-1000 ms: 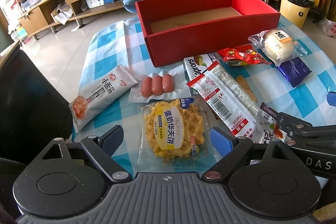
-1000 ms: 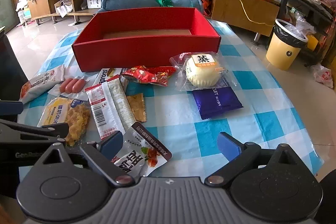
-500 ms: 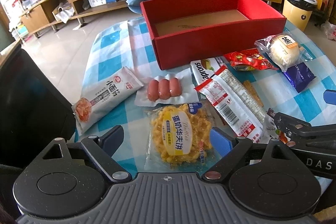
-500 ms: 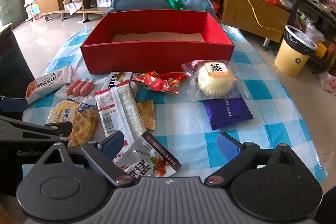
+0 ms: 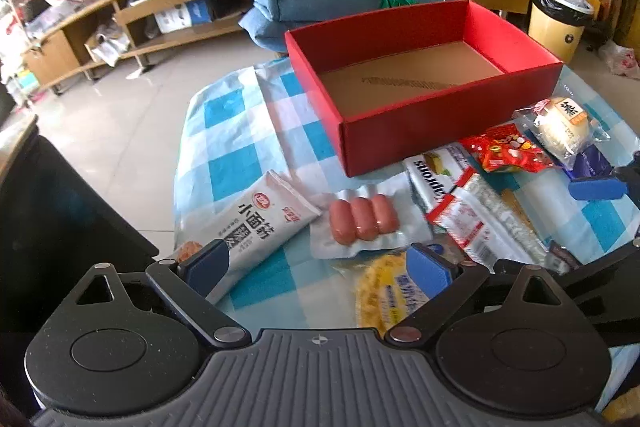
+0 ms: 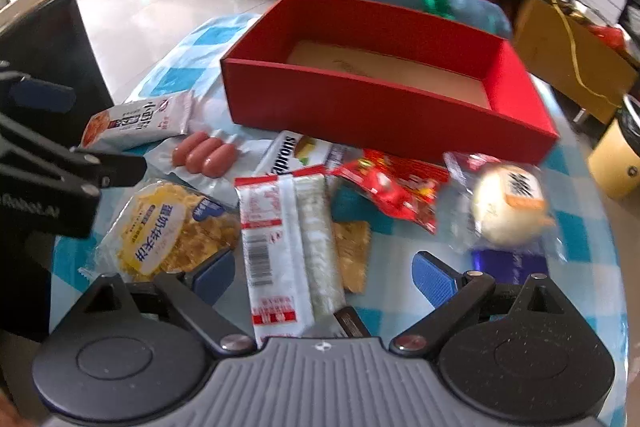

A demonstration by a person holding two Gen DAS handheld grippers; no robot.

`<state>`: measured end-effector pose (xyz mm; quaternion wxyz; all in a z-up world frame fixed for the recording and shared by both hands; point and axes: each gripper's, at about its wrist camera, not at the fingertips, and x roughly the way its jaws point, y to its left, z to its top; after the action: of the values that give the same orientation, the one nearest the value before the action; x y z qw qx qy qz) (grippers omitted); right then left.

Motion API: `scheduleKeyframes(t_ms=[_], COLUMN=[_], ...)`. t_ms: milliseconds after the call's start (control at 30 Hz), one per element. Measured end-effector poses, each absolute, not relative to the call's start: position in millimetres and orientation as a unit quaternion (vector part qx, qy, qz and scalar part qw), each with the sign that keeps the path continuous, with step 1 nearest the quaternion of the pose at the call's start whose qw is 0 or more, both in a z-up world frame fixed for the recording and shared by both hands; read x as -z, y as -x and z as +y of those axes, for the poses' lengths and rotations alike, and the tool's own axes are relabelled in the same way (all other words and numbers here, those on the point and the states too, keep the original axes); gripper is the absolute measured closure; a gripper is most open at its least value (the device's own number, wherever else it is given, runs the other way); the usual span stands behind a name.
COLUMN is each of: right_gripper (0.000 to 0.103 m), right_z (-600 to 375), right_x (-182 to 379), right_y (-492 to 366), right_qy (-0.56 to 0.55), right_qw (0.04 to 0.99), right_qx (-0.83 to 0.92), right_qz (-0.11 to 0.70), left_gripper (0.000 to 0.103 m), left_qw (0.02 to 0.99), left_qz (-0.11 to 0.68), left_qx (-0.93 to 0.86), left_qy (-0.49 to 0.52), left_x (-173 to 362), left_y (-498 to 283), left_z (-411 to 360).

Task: Organize snacks

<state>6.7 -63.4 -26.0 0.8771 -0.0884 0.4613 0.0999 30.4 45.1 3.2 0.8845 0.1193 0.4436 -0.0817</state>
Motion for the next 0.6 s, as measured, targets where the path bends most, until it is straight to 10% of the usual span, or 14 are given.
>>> scheduleKeyframes(t_ms=[600], right_gripper=[0.011], right_z=[-50.7], right_x=[50.2], right_y=[-46.3], right_qy=[0.060], right_qw=[0.833], right_qx=[-0.101], right_qz=[0.541], left_gripper=[0.005], left_qw=[0.822], left_qz=[0.463], left_qx=[0.241], left_qy=[-0.228], left_x=[22.2], left_y=[-114.8], left_z=[75.8])
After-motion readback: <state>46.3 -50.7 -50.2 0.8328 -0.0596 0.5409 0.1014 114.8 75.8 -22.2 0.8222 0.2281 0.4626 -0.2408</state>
